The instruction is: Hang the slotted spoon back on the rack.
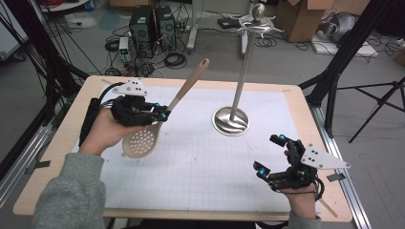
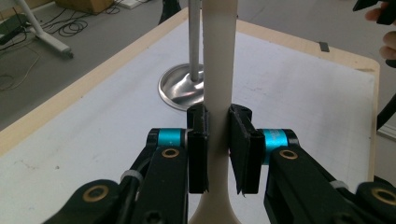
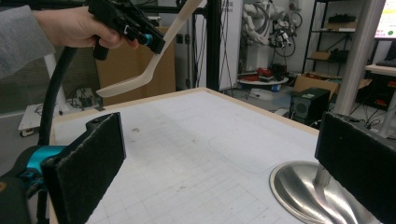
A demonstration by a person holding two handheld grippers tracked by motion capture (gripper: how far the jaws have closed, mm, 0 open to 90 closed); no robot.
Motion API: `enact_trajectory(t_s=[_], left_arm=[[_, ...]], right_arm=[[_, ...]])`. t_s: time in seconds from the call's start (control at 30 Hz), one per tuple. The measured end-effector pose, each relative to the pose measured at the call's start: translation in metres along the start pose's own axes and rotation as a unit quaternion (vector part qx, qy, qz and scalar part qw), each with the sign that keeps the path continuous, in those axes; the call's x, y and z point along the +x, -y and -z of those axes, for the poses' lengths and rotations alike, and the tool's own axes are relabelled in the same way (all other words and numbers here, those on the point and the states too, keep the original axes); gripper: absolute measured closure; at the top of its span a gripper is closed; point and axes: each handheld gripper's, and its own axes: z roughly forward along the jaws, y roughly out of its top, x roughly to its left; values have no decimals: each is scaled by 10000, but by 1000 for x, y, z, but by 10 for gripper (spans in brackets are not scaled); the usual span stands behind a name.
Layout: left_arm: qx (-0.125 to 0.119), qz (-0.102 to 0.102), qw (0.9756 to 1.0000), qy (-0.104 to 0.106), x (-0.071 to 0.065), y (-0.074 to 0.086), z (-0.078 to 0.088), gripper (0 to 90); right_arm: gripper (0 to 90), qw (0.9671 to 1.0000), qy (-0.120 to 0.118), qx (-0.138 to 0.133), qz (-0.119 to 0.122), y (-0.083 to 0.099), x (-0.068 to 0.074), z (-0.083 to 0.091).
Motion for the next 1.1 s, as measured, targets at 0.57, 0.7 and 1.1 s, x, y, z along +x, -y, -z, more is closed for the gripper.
enact_trajectory(t_s=[0.57,0.7,1.1], left_arm=[[11,-204,9998,-46,0,-27,-5,777],[53,-278,9996,-35,1,-37,-6,777],[-11,-222,9998,-3,11,-56,-3,778]], right_arm=[[7,9999,89,-61,-29,1,0,11],[7,9999,96,-64,-33,1,2,14],[7,9997,236,-84,-19,1,8,30]])
